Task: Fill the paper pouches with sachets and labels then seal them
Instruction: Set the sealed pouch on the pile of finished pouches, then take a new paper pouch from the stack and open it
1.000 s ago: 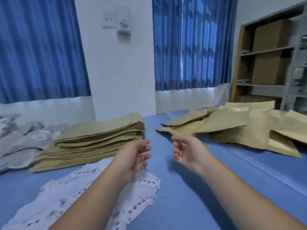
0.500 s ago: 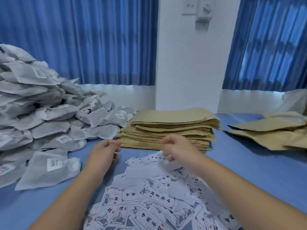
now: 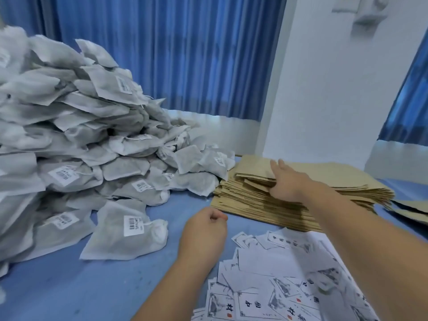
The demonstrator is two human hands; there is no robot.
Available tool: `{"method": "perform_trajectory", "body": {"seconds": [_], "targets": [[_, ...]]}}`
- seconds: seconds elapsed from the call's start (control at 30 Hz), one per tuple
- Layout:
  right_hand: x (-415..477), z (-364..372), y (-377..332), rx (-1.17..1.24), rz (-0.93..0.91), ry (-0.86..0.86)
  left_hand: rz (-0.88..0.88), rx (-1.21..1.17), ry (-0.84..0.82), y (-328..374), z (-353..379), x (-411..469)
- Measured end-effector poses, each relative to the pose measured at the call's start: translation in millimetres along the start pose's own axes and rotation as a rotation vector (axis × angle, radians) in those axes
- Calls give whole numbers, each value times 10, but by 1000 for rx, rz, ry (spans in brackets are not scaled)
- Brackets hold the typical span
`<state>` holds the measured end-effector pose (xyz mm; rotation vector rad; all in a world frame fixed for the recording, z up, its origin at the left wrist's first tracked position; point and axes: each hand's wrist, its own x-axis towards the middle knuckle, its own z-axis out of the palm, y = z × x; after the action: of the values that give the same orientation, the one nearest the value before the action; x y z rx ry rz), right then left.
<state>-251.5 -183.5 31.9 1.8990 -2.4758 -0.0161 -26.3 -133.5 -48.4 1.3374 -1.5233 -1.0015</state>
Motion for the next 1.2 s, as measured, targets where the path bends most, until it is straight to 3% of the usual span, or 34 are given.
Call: {"method": "perform_trajectory", "body": {"seconds": [0.07,0.2,0.47,0.57,0.67,0.77,0.9,1.07,1.2], "targets": [[-32,135,-74,13,56,12,-14,-7,-4,5,-14,8],[-207,396,-207,-328,-38,353,-17,-2,-11,14,-29,-8],[-488,205,54,-298,-78,585,12,-16,6,15,-42,-10],[-759,242,186,-180,-97,595,24,-35,33,22,-37,-23],[-1128,279,239,-43,-191,713,32,-96,20,35,-10,-16],[-1425,356,293,73,-306,901,-90,-431,-36,110,23,13],[-1665,423,412,185,-395,979,-209,-867,-111,204,-24,-30],[-1763,529,563,457,-392,888,-339,-1128,-114,225,-143,-123],[-1788,465,614,772,-327,800,-426,-1039,-234,264,-215,-156]]}}
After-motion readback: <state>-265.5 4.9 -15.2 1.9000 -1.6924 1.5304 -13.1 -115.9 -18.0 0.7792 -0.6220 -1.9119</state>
